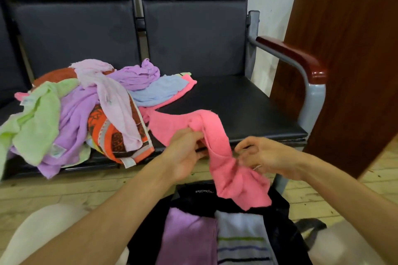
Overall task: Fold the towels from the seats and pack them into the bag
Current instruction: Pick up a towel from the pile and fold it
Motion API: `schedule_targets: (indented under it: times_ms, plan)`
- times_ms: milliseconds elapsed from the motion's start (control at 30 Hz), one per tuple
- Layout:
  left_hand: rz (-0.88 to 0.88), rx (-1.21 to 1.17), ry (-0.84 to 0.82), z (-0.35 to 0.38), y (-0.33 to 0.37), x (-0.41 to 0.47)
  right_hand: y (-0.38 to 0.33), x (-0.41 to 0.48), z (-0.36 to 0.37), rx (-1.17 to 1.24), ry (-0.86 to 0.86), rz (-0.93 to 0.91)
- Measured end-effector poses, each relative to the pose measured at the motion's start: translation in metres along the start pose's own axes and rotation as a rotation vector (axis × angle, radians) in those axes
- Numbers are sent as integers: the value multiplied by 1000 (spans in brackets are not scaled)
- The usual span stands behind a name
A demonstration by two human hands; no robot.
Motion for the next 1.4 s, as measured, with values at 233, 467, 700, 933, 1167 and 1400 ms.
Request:
schedule_targets:
  times_ms: [233, 467, 700, 933, 1167, 1400]
  plan:
    - [133, 250, -87, 10, 13, -23, -28, -7, 5, -90, 351, -333]
    - [130, 299, -171, 11, 6, -33, -21, -10, 13, -244, 452, -391]
    - [175, 420, -118, 15, 2, -34, -14, -15, -5, 57, 517, -353]
    - [248, 575, -111, 15, 5, -34, 6, -5, -12, 560, 532, -19]
    - [264, 451, -121, 11, 11, -36, -12, -14, 10, -58, 305, -142]
    - [322, 349, 41, -5, 27, -32, -12, -9, -9, -527, 429, -150]
Point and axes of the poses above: each hand's wrist, its own x-axis towards the middle knuckle, its own z-axis out of the palm, y = z × x, the point moved 4 cm from there along x, towards the middle knuckle, and after that the axes turned 1 degree about x, right-handed, at the moved point
